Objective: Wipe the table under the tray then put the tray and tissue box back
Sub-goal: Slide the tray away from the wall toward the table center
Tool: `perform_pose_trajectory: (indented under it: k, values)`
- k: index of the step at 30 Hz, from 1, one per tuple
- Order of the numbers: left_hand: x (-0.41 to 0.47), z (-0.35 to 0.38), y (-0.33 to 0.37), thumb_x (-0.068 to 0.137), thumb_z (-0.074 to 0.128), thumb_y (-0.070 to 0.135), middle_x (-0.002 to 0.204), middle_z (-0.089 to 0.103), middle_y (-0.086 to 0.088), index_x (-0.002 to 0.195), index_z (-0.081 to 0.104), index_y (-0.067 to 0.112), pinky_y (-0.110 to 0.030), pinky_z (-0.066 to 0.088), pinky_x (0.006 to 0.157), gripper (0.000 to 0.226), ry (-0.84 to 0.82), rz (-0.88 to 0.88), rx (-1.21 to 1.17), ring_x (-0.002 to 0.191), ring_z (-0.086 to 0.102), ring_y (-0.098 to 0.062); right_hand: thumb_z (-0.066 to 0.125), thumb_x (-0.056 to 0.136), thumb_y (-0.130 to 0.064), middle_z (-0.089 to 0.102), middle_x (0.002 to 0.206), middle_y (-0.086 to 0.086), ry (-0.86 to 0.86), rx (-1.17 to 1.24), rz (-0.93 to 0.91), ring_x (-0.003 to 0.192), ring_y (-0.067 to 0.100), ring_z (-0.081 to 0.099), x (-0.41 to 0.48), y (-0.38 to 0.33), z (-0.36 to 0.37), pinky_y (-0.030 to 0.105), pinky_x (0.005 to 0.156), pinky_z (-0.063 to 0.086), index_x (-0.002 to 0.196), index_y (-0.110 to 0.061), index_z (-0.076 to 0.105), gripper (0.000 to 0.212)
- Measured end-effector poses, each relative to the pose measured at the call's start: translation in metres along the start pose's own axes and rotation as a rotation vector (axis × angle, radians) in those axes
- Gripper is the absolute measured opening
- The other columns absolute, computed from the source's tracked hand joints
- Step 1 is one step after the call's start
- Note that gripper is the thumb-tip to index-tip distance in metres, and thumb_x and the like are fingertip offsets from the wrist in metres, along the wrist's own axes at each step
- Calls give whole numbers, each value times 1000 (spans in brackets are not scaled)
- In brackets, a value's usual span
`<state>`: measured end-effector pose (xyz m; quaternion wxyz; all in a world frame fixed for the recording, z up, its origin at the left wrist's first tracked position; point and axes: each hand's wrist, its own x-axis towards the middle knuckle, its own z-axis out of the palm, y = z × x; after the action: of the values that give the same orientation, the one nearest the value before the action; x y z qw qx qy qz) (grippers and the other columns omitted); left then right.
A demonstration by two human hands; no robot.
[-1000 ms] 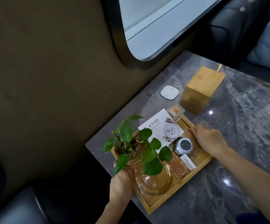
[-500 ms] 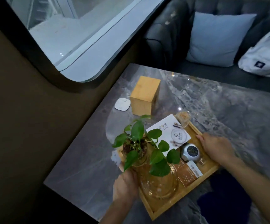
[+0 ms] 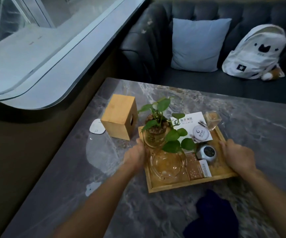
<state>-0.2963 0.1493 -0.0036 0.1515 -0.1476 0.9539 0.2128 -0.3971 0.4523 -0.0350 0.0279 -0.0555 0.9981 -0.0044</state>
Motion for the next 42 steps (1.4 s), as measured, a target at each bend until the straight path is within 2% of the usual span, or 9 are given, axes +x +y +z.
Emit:
perform_pose_trajectory:
  k: [4,10,13,17,23,30,34,38,42]
  values:
    - [36,-4,10,95,34,19,106,63,-27,111,33,-1,-52,49,80,25,-2,52,84,95,61,-45,25,95,-39,68,74,13,-3,62,66,56,27,53,10,8,7,33,51,32,75,-13,46,38]
    - [63,-2,11,94,35,23,107,64,-24,116,33,2,-49,48,76,31,-4,76,116,93,62,-42,28,94,-39,68,73,15,10,79,104,64,33,61,13,9,14,32,53,34,70,-16,42,37]
    - [67,3,7,94,34,23,107,64,-25,118,32,1,-50,48,76,32,-3,89,122,93,62,-44,29,94,-40,68,74,16,5,69,119,66,35,62,13,7,14,34,54,38,73,-13,48,39]
    - [66,8,4,94,34,26,106,64,-26,115,34,1,-48,47,73,33,24,88,91,92,62,-44,28,94,-41,68,78,16,-25,71,129,68,34,61,10,3,10,34,54,37,72,-17,41,35]
    - [58,-5,-2,93,34,33,102,67,-17,103,47,11,-39,43,68,28,80,34,-9,89,63,-38,33,93,-42,64,101,21,-154,105,241,88,39,60,12,-5,-6,40,68,42,94,-7,52,39]
    - [12,-11,-15,92,42,37,99,66,-18,98,52,8,-40,45,70,31,240,0,-96,90,61,-37,45,90,-25,57,103,19,66,229,261,89,37,55,-22,-16,-31,42,72,43,98,-3,51,24]
    - [-31,7,-20,88,49,35,114,61,-16,114,51,10,-42,47,83,36,222,34,-124,103,57,-33,44,90,-25,56,106,23,76,285,264,90,39,54,-56,-20,-38,45,76,45,100,0,53,28]
    - [-68,35,-28,86,50,39,130,52,-10,127,45,13,-37,39,97,49,202,87,-33,118,47,-26,50,88,-23,56,106,25,87,336,241,93,41,54,-101,-25,-36,46,79,43,101,2,54,28]
    - [-103,65,-40,86,42,52,147,35,-6,140,28,18,-36,25,111,65,174,126,46,134,31,-23,49,87,-41,54,117,20,-4,395,270,104,39,51,-145,-26,-28,48,87,43,112,-6,51,44]
